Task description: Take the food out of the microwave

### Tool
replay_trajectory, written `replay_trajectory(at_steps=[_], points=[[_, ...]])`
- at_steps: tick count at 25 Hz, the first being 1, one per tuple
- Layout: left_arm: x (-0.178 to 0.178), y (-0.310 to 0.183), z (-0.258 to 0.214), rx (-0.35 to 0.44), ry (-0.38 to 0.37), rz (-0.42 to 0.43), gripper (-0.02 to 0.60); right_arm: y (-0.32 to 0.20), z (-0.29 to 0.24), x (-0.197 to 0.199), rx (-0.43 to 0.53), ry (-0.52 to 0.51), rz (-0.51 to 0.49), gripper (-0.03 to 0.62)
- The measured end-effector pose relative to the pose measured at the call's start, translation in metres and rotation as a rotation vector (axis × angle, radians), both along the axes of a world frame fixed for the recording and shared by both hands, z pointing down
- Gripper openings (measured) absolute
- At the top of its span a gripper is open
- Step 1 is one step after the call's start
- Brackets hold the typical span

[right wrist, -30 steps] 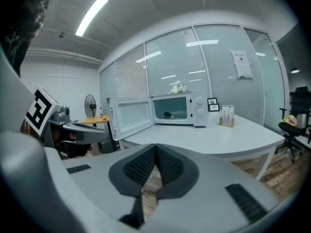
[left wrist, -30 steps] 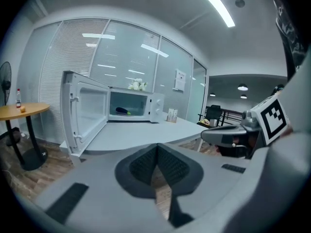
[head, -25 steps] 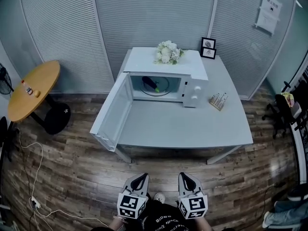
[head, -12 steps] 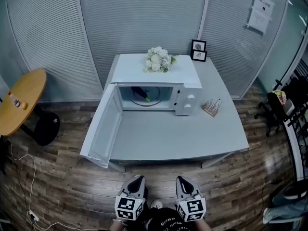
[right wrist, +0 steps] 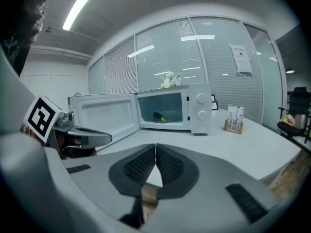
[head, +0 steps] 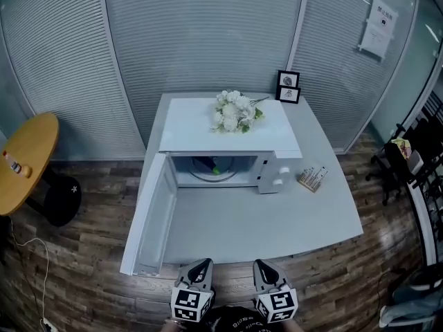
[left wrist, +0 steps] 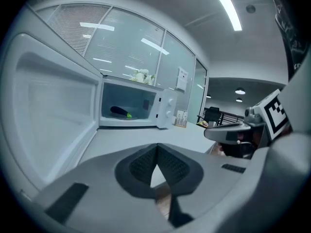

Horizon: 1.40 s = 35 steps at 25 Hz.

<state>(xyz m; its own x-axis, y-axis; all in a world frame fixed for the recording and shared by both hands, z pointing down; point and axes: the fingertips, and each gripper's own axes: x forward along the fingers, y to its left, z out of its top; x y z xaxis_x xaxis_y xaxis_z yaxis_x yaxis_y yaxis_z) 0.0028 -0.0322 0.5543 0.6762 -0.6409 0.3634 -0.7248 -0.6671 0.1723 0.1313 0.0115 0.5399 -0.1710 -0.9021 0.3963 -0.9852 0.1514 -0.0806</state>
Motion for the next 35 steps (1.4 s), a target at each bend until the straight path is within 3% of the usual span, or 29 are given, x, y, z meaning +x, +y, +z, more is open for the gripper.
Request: replay_trajectory(at_steps=[7, 17, 23, 35], points=[[0.004, -0.048, -0.006, 0.03, -0.008, 0.04, 0.008, -0.055, -0.002, -0.005, 0.01, -0.003, 0.038, 0.005], [0.019, -0.094, -0.013, 0.047, 0.033, 0.104, 0.008, -0.095, 0.002, -0.015, -0.012, 0.019, 0.092, 0.005], [0.017, -0.109, -0.018, 0.057, 0.022, 0.09, 0.008, -0.115, -0.002, -0.018, -0.011, 0.023, 0.083, 0.005], [0.019, -0.141, -0.022, 0.031, 0.02, -0.032, 0.008, -0.163, -0.013, -0.003, -0.002, 0.013, -0.004, 0.006]])
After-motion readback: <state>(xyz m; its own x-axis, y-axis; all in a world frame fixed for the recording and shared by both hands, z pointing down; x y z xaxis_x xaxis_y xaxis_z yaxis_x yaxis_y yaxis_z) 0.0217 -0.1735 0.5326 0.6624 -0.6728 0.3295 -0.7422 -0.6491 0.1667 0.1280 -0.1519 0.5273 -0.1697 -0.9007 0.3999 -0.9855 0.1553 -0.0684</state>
